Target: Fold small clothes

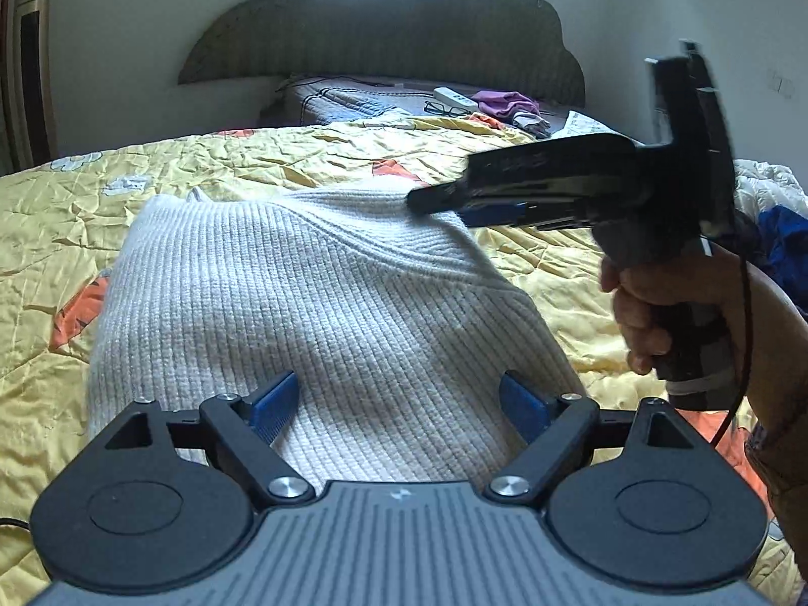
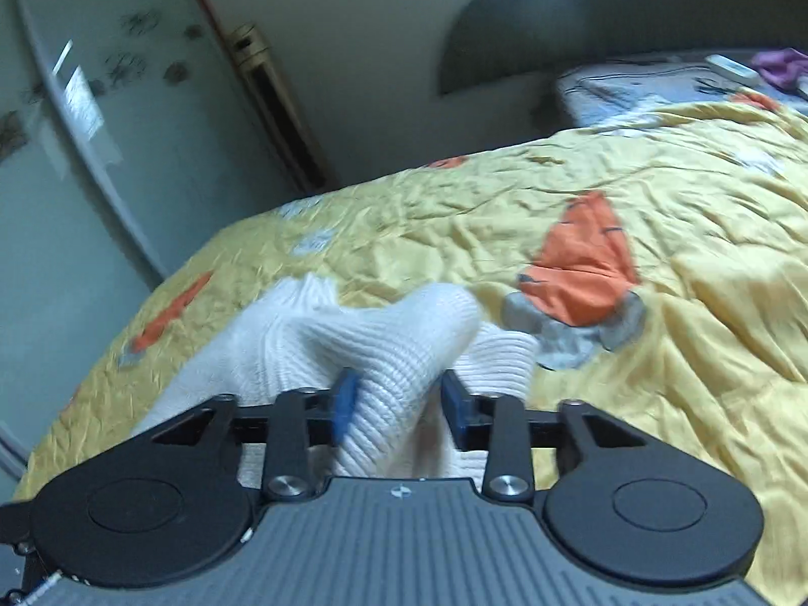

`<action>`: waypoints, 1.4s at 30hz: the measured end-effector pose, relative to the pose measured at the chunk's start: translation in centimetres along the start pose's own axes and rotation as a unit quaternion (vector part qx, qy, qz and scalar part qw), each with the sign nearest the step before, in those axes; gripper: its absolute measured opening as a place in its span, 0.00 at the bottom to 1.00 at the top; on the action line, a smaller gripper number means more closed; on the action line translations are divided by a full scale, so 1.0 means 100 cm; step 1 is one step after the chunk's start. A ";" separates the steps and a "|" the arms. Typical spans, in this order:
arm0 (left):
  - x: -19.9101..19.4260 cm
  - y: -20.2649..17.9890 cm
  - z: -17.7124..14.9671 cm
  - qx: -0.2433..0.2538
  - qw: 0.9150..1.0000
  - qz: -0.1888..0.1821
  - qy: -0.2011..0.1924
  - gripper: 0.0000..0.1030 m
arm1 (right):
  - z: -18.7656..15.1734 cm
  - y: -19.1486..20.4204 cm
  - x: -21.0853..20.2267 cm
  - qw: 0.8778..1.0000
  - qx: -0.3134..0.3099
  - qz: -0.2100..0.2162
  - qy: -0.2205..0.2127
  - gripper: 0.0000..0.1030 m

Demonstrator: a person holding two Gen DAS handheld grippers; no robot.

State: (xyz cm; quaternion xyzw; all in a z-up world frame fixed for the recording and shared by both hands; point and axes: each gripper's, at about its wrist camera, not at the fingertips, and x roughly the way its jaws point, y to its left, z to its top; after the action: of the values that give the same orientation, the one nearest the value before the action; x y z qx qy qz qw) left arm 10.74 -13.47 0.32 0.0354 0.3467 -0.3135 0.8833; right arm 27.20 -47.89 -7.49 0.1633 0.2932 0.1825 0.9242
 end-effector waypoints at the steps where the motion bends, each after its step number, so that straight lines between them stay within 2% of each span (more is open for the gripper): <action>1: -0.002 0.002 0.000 -0.005 1.000 -0.003 0.001 0.85 | -0.005 -0.003 -0.013 1.000 0.011 0.001 -0.022 0.51; 3: -0.006 0.006 0.000 -0.020 1.000 -0.007 0.000 0.85 | -0.011 -0.007 -0.040 0.998 0.025 0.016 -0.054 0.56; 5: -0.011 0.010 0.002 -0.034 0.999 -0.012 -0.010 0.85 | -0.019 -0.008 -0.061 0.997 0.033 0.038 -0.065 0.63; 7: -0.017 0.013 0.002 -0.044 0.999 -0.001 -0.022 0.85 | -0.029 -0.008 -0.074 0.996 0.042 0.068 -0.049 0.69; 12: -0.033 0.020 0.001 -0.042 0.996 0.053 -0.055 0.85 | -0.060 -0.005 -0.076 0.988 0.079 0.130 0.006 0.71; 13: -0.035 0.021 0.001 -0.036 0.995 0.072 -0.061 0.85 | -0.065 -0.004 -0.074 0.987 0.086 0.133 0.016 0.75; 15: -0.038 0.024 0.000 -0.026 0.993 0.099 -0.064 0.85 | -0.075 -0.003 -0.070 0.988 0.089 0.121 0.029 0.77; 19: -0.040 0.035 -0.003 -0.043 0.994 0.091 -0.054 0.85 | -0.088 -0.009 -0.073 0.988 0.107 0.111 0.029 0.81; 21: -0.035 0.038 -0.005 -0.053 0.994 0.086 -0.049 0.85 | -0.091 -0.016 -0.071 0.982 0.134 0.129 0.031 0.83; 24: -0.033 0.031 -0.006 -0.036 0.993 0.099 -0.053 0.85 | -0.090 -0.014 -0.065 0.977 0.151 0.149 0.035 0.82; 26: -0.032 0.029 -0.008 -0.027 0.993 0.102 -0.053 0.85 | -0.086 -0.007 -0.068 0.980 0.139 0.139 0.022 0.81; 27: -0.033 0.029 -0.009 -0.027 0.993 0.101 -0.053 0.85 | -0.083 -0.006 -0.073 0.983 0.136 0.126 0.002 0.80; 29: -0.034 0.032 -0.010 -0.031 0.993 0.099 -0.051 0.85 | -0.079 -0.010 -0.081 0.982 0.143 0.123 -0.023 0.80; 33: -0.031 0.033 -0.012 -0.028 0.993 0.106 -0.051 0.85 | -0.089 -0.023 -0.086 0.960 0.201 0.193 -0.008 0.82; 37: -0.029 0.030 -0.014 -0.019 0.992 0.113 -0.053 0.86 | -0.114 -0.028 -0.086 0.946 0.244 0.211 0.020 0.82; 40: -0.028 0.028 -0.015 -0.014 0.991 0.118 -0.055 0.86 | -0.129 -0.032 -0.082 0.929 0.280 0.241 0.034 0.84; 42: -0.028 0.028 -0.014 -0.017 0.991 0.118 -0.056 0.86 | -0.131 -0.032 -0.075 0.925 0.286 0.246 0.040 0.84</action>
State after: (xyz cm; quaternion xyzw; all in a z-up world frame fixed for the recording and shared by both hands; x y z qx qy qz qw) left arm 9.90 -9.32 0.60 0.0432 0.2958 -0.2026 0.9325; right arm 14.37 -51.41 -15.31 0.4800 0.3206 0.3185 0.7519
